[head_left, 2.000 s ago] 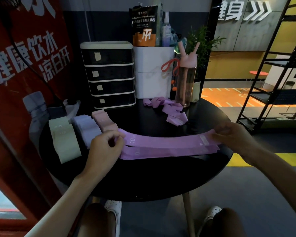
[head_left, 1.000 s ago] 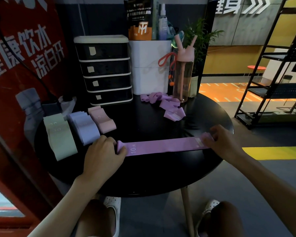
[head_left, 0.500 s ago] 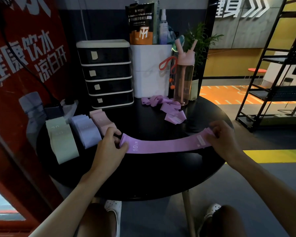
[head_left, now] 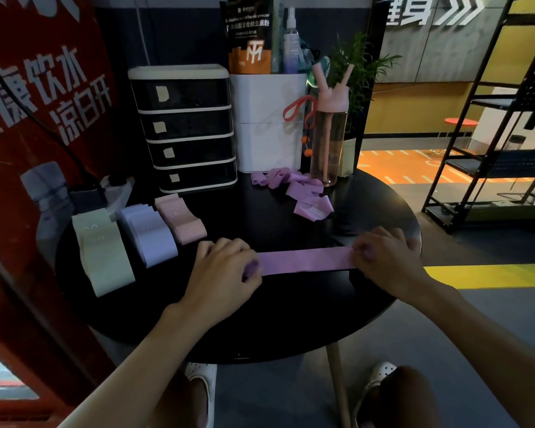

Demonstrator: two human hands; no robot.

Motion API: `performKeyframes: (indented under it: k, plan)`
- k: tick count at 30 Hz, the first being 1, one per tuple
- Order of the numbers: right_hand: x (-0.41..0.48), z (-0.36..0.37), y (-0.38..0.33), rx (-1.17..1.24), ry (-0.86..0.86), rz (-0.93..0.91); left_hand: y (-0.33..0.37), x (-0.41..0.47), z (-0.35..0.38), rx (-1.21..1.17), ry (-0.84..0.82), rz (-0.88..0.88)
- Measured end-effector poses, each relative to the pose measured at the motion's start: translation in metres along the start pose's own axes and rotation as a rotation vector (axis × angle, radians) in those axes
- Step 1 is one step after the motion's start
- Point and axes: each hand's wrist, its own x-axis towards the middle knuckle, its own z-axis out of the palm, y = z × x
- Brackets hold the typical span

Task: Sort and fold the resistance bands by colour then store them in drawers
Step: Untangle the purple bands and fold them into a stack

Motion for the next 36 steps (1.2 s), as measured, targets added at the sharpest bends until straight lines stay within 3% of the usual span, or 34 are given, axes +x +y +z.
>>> performKeyframes:
  k: [4,7,12,23,28,33,36]
  plan:
    - [0.006,-0.005,-0.001,-0.01,0.018,-0.011,0.003,0.012,-0.001,0.01,0.014,0.001]
    - [0.022,-0.005,-0.015,0.115,0.075,-0.019,0.015,0.033,0.0,-0.018,-0.025,-0.002]
    - [0.06,0.005,-0.037,0.273,0.048,0.017,0.026,0.05,0.015,-0.022,-0.212,0.005]
    - [0.118,0.048,-0.045,0.186,0.054,0.1,0.017,0.044,0.035,-0.113,-0.121,-0.012]
    - [0.112,0.048,-0.046,0.342,0.19,-0.082,0.018,0.045,0.034,-0.136,-0.112,-0.016]
    - [0.071,0.04,-0.055,0.429,0.305,-0.387,0.019,0.046,0.028,-0.275,0.054,-0.085]
    - [0.038,0.039,-0.061,0.499,0.283,-0.354,0.018,0.046,0.027,-0.39,0.138,-0.163]
